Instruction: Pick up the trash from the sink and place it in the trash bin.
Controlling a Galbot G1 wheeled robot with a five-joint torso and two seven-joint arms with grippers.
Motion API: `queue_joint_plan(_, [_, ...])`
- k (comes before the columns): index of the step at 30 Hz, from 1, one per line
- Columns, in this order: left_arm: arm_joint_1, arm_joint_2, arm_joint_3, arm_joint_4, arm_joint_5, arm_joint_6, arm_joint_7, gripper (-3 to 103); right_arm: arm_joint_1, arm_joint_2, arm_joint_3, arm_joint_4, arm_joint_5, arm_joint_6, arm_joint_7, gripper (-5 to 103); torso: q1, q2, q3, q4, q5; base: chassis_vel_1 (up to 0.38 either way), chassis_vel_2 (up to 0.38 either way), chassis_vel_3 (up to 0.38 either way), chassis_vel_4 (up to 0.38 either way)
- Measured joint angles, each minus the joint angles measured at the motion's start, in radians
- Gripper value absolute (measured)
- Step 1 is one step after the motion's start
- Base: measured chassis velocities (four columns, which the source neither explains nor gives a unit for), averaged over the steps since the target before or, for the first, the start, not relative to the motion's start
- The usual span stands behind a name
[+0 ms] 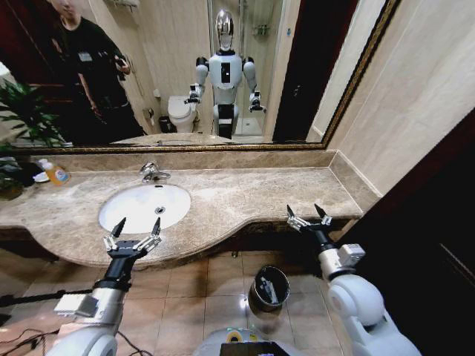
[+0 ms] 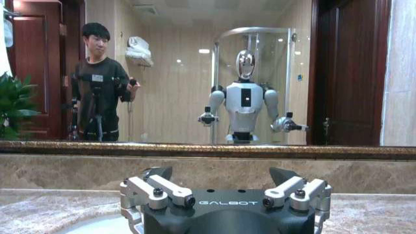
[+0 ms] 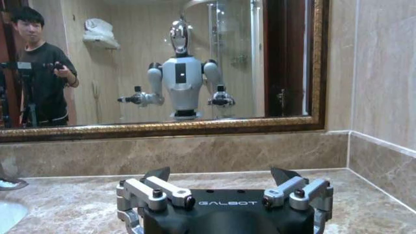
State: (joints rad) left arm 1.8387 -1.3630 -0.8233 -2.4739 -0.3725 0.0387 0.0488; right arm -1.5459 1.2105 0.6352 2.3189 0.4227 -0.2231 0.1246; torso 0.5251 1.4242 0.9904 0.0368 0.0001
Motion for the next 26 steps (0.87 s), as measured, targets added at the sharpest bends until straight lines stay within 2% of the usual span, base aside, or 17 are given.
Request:
queue_joint_plan(7, [0.0,0.0,0.0,0.0,0.0,0.0,0.0,100,-0.033,-0.005,0.036,0.016,0.013,-0.007,-0.024,100,0.0,0.0,0.0,-0.0001,0.0,0.0,0.0,0.0,0.0])
queue_joint_plan(26, [0.0,0.0,0.0,0.0,0.0,0.0,0.0,100,-0.035,-0.004,0.036,0.017,0.01,-0.009,-0.026,100,0.0,0.0,0.0,0.0,-0.0001,0.0,0.0,0.0,0.0])
